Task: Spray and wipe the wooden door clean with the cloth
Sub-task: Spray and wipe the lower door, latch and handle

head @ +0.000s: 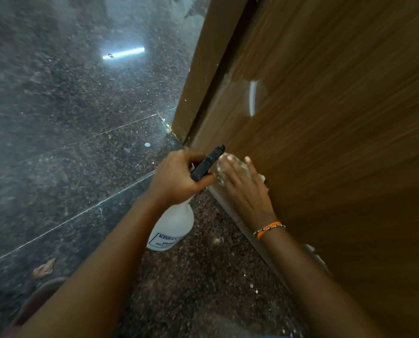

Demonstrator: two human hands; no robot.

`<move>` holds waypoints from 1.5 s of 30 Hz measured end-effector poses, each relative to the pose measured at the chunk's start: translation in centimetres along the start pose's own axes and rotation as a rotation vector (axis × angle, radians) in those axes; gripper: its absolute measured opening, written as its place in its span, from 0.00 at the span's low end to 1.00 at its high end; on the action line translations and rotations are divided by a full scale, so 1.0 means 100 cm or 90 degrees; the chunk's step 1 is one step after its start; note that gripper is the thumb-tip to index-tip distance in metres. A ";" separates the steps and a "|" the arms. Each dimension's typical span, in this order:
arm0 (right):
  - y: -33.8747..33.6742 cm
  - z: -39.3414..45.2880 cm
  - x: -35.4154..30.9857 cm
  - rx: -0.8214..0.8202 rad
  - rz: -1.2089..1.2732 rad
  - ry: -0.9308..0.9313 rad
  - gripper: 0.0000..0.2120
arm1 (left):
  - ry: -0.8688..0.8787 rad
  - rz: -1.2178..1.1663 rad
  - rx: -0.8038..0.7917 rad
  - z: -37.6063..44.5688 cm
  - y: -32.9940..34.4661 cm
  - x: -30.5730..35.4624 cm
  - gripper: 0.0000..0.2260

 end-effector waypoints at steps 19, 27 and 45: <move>-0.019 0.038 0.010 0.064 0.025 0.048 0.24 | -0.039 -0.089 0.011 0.000 0.008 0.001 0.05; -0.099 0.060 0.104 0.293 -0.013 0.303 0.23 | -0.038 -0.075 0.020 -0.002 0.001 -0.006 0.14; -0.032 0.081 0.021 0.161 0.011 0.084 0.22 | -0.050 -0.071 0.060 0.006 -0.017 -0.020 0.13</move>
Point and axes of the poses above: each hand's wrist, its own z-axis towards the middle knuckle, its own y-axis out of the palm, x = y × z, the point moved 5 cm from there along z, towards the middle knuckle, and after that the axes turned 1 degree about -x, right-handed, at the moved point
